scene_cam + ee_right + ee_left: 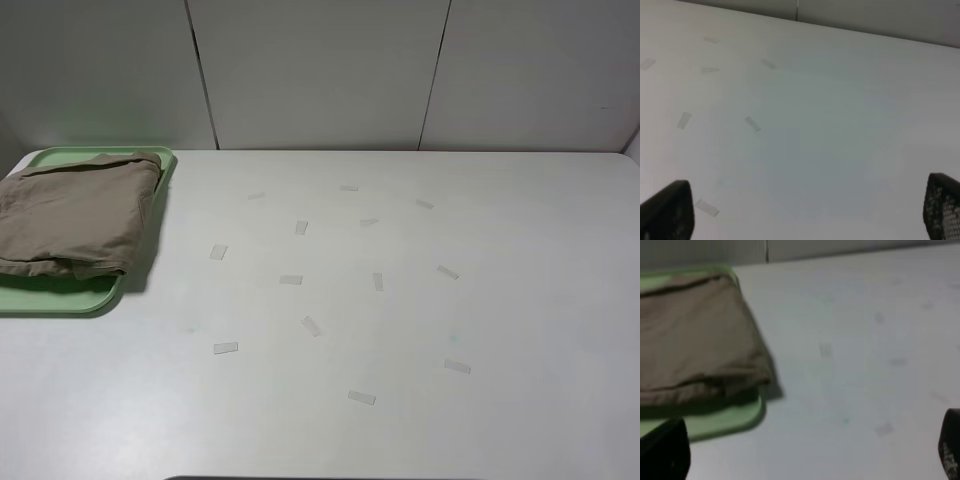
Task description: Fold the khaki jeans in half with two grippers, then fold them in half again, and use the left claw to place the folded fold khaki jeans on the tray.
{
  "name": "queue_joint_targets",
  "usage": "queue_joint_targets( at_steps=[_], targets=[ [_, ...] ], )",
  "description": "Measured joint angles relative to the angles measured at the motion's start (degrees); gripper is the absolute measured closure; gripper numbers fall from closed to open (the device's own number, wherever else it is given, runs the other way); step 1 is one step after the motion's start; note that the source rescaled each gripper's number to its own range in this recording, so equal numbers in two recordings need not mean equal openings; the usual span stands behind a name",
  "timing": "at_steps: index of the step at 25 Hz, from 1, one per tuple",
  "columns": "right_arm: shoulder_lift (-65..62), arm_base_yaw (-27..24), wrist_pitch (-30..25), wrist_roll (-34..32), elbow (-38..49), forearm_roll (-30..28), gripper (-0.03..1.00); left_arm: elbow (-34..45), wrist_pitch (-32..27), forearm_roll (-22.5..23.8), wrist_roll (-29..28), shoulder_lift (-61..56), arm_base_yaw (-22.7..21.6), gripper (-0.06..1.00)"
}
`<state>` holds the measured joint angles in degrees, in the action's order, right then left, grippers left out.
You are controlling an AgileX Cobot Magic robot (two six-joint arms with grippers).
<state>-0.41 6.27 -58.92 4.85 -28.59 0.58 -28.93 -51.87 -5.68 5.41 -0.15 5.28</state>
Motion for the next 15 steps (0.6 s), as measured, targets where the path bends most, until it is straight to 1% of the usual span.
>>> queue_joint_targets(
  at_steps=[8,13,15],
  targets=[
    [0.0,0.0,0.0,0.0,0.0,0.0,-0.03,0.0,-0.3,2.0,-0.1,-0.2,0.0,-0.05],
    [0.0,0.0,0.0,0.0,0.0,0.0,-0.03,0.0,-0.5,5.7,-3.8,-0.2,0.0,-0.05],
    [0.0,0.0,0.0,0.0,0.0,0.0,-0.03,0.0,-0.5,6.2,-4.8,-0.2,0.0,-0.05]
  ],
)
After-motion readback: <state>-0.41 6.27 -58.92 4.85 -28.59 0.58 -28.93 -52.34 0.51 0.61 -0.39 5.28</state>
